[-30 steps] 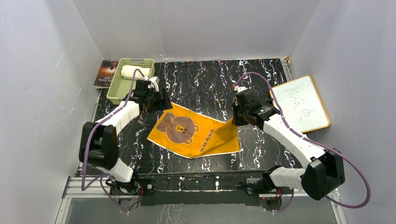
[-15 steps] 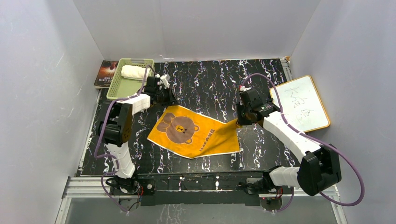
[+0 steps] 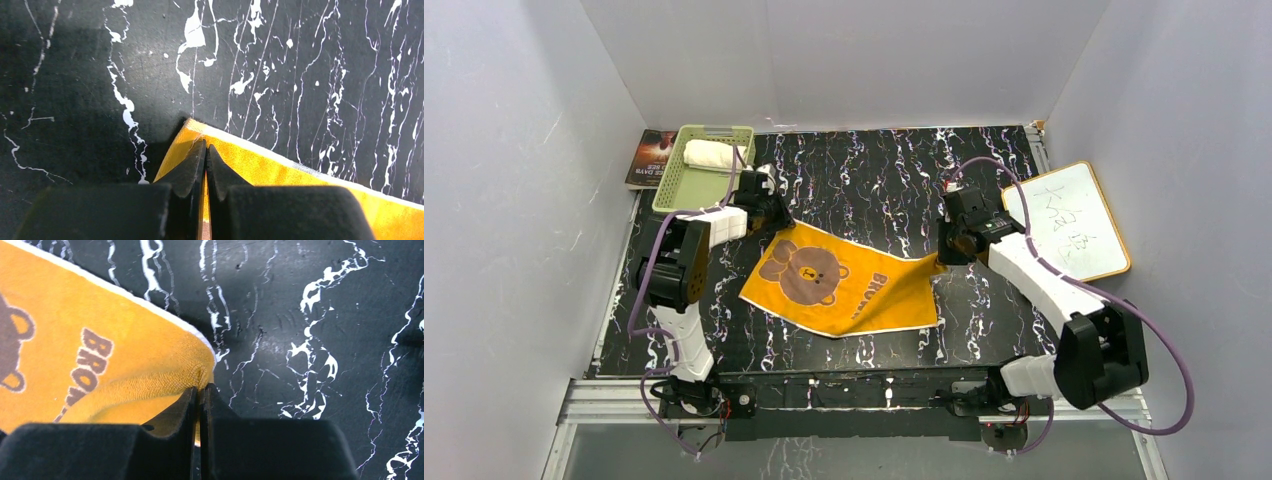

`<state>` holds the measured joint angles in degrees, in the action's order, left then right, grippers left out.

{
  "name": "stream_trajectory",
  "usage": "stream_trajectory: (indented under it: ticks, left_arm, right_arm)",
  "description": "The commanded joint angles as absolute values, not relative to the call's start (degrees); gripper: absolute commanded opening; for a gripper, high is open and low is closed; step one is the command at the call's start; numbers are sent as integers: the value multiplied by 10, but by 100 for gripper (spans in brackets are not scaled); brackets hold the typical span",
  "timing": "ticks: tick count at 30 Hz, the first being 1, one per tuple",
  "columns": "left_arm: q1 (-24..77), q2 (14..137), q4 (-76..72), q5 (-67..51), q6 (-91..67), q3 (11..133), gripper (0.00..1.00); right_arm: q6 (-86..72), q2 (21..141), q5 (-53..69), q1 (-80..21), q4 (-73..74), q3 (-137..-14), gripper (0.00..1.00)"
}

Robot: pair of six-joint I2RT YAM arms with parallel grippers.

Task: Roll the towels
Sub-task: Flatten out the towel at the center of the board.

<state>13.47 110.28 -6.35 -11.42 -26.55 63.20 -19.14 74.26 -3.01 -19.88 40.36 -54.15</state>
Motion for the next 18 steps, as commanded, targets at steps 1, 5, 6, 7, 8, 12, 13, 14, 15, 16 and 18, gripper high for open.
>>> stream_trajectory:
  ticks: [1,5,6,7,8,12,13,14,15,16,18]
  left_arm:
    - [132,1104,-55,-14,-269,607,0]
    - [115,1086,-81,56,-297,573,0]
    - [105,1076,-87,63,-308,564,0]
    - [95,1067,-95,67,-315,558,0]
    - [88,1056,-103,74,-322,551,0]
    - [76,1035,-115,77,-324,566,0]
    - [76,1037,-111,76,-321,578,0]
    - [74,1039,-111,74,-319,587,0]
    - [75,1037,-116,71,-317,594,0]
    - [74,1034,-121,61,-313,600,0]
    - [73,1016,-124,49,-301,608,0]
  right_arm:
    - [-196,768,-40,-170,351,-560,0]
    - [-202,809,-74,-152,337,-590,0]
    - [-202,820,-83,-150,332,-600,1]
    - [-201,833,-94,-146,326,-613,1]
    - [-200,850,-105,-142,325,-628,2]
    - [-188,954,-117,-127,334,-717,3]
    - [-186,981,-118,-126,334,-741,5]
    - [-181,1008,-115,-125,332,-765,10]
    - [-175,1032,-105,-125,332,-788,21]
    - [-171,1049,-92,-125,339,-809,34]
    - [-171,1046,-80,-125,345,-830,56]
